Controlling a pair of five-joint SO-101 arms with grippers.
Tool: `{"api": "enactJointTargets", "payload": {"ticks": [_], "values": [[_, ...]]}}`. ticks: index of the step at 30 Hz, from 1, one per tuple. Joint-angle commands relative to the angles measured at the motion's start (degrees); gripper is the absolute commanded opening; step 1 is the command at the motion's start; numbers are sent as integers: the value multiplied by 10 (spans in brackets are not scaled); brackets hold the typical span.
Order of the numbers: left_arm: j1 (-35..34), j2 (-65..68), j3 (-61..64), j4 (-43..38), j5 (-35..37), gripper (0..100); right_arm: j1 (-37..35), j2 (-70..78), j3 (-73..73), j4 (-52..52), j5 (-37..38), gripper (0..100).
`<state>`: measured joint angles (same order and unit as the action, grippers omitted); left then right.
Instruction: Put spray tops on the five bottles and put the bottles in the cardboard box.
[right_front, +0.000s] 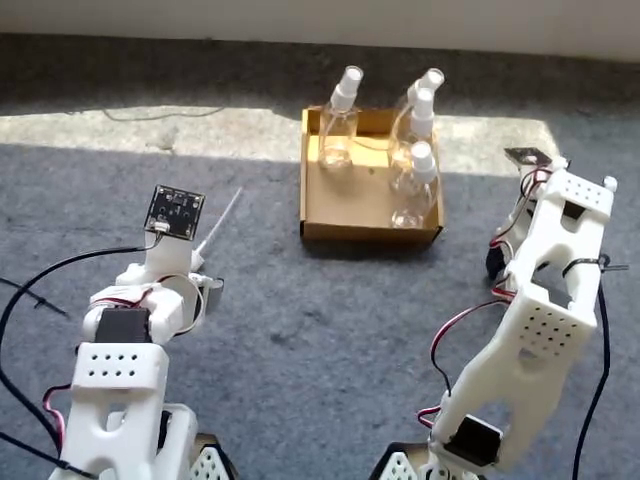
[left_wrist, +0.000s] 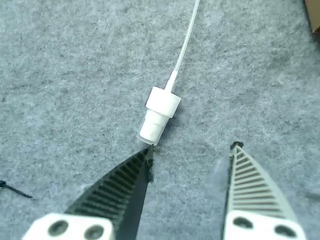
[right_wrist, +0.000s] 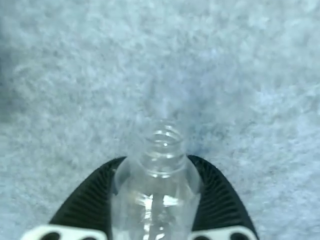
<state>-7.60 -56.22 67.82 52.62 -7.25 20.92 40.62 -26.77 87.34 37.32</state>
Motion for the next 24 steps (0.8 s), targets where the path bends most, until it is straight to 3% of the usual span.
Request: {"api": "enactJointTargets", "payload": {"ticks": [1,9,14,19,24], "values": [[-33,-8,-48,-8,4,230,0,-58,-51,37,-11,4],[-115,26,-212,88,-4,230,-22,-177,-58,41,-83,4],[-115,183,-278,112,-4,230,-47,-233,-53,41,-122,4],[-100,334,-316,108,0,230,-84,-300,43,15,-120,4],[-77,431,-383,112,125,230,-117,-403,225,-82,-123,4]]}}
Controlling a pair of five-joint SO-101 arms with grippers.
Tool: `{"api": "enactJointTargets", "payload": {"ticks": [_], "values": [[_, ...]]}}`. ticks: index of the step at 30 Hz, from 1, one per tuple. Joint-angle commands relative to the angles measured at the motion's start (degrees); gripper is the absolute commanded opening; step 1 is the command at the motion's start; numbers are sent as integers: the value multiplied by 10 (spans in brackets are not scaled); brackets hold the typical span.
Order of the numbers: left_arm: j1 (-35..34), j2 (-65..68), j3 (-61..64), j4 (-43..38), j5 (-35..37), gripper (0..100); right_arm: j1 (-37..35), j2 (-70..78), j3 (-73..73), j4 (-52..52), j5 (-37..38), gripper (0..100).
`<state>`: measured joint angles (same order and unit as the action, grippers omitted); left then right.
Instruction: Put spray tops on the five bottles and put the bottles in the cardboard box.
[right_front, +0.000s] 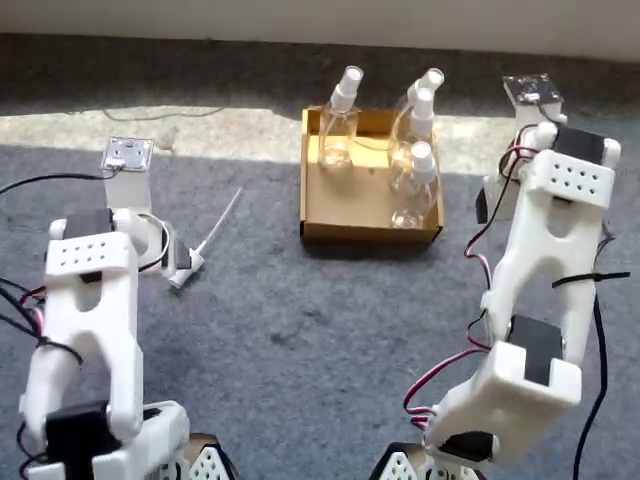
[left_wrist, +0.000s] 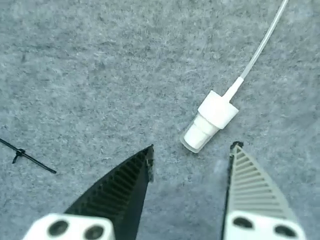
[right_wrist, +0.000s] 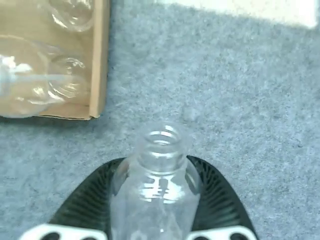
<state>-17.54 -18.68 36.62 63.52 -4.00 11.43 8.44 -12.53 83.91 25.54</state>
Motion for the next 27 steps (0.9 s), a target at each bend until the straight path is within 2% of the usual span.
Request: {"api": "enactJointTargets", "payload": {"ticks": [1,3,6,10,18,20,23,27], "values": [[25,70,-85,3,117,230,-29,-106,123,-65,-4,4],[35,89,-105,3,155,230,-40,-154,198,-102,-2,4],[50,119,-124,-2,132,230,-44,-215,293,-146,-1,4],[72,172,-136,-16,5,230,-42,-272,384,-163,38,4],[65,293,-178,-19,-112,223,-42,-358,457,-163,55,4],[66,310,-191,-19,-146,153,-43,-376,461,-159,52,4],[68,313,-209,-15,-246,0,-44,-403,486,-160,51,4],[83,309,-217,-11,-394,2,-45,-430,516,-160,51,4]]}}
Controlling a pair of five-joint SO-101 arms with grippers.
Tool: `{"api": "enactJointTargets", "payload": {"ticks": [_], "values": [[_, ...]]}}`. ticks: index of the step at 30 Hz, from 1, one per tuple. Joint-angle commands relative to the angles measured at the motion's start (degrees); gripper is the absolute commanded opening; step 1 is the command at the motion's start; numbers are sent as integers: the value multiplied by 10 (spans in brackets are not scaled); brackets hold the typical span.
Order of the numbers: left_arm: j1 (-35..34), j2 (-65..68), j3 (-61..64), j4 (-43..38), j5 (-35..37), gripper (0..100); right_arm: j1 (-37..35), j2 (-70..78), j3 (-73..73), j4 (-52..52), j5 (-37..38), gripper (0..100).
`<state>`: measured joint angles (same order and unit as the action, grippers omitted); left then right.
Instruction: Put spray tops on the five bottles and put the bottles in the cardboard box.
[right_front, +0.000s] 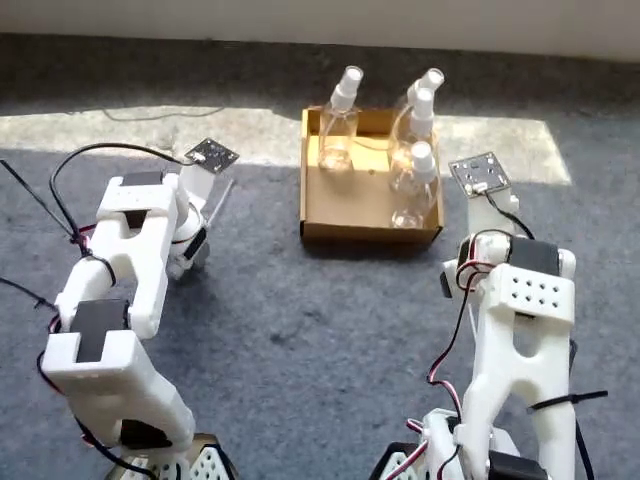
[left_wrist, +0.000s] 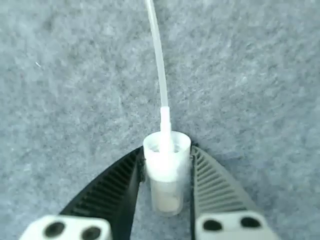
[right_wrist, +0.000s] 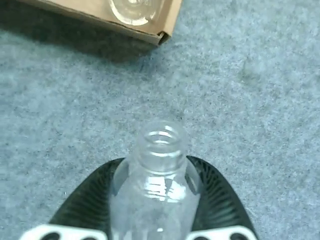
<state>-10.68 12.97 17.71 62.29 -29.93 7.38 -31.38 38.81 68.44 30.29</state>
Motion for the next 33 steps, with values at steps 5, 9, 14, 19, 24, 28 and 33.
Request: {"api": "enactJointTargets", "payload": {"ticks": [5,9,14,19,24,28,33], "values": [[34,-27,-27,101,-405,3,-5,-51,8,-5,4,4],[30,-66,-30,208,-588,3,-4,-55,8,-5,4,4],[24,-118,-26,255,-666,8,-4,-55,9,-4,4,4],[15,-109,-25,204,-578,158,-5,-55,9,-4,-23,4],[-15,-84,-23,134,-503,197,-5,-55,9,-4,-22,4],[-22,-82,-29,127,-495,198,-5,-55,10,-4,-21,4],[-21,-138,-29,127,-291,196,-3,-55,10,17,-21,4]]}}
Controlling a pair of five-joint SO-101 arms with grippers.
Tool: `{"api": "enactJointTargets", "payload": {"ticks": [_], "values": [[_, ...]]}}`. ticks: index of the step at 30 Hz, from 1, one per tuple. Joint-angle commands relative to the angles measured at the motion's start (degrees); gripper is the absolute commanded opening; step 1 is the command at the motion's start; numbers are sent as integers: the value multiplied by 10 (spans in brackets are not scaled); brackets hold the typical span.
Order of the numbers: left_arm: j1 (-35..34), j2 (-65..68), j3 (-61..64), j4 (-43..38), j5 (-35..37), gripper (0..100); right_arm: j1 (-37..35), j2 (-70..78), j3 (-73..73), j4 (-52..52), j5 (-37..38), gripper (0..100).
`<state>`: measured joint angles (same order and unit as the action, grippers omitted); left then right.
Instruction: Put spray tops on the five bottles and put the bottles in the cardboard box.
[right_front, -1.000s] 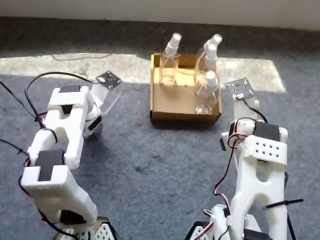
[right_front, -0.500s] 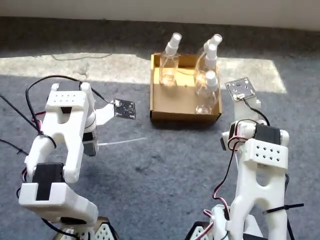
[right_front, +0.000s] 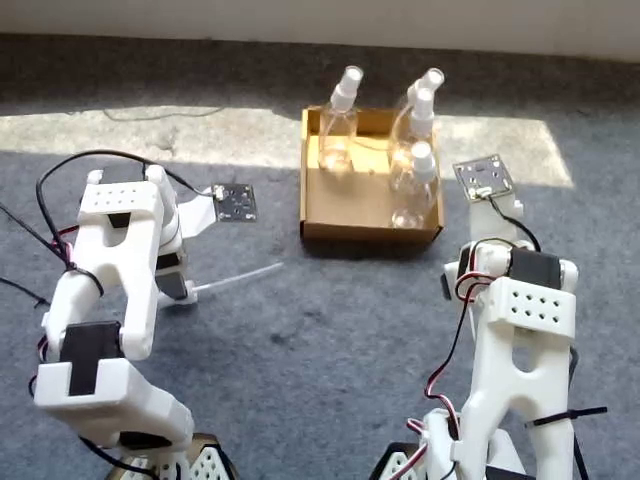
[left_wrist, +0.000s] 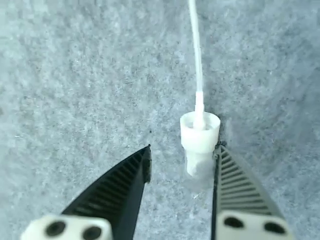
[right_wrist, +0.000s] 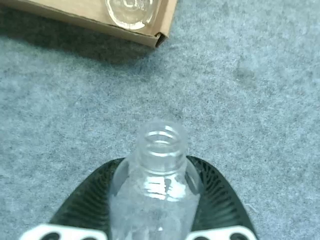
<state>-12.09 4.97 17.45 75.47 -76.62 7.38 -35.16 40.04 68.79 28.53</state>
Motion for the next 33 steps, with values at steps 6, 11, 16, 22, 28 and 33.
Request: {"api": "enactJointTargets", "payload": {"ticks": [6,11,16,22,28,33], "values": [[-29,-124,-7,8,727,127,-5,-17,-3,14,-7,4],[-4,-99,51,9,897,113,-1,-18,3,16,-7,4],[-1,-32,69,13,900,162,-4,-18,20,12,-7,4],[17,37,68,9,900,171,-4,-18,15,13,-7,4],[29,65,44,9,901,168,-4,-18,15,14,-7,4],[28,84,-21,-11,951,168,-4,-18,15,15,-7,4]]}}
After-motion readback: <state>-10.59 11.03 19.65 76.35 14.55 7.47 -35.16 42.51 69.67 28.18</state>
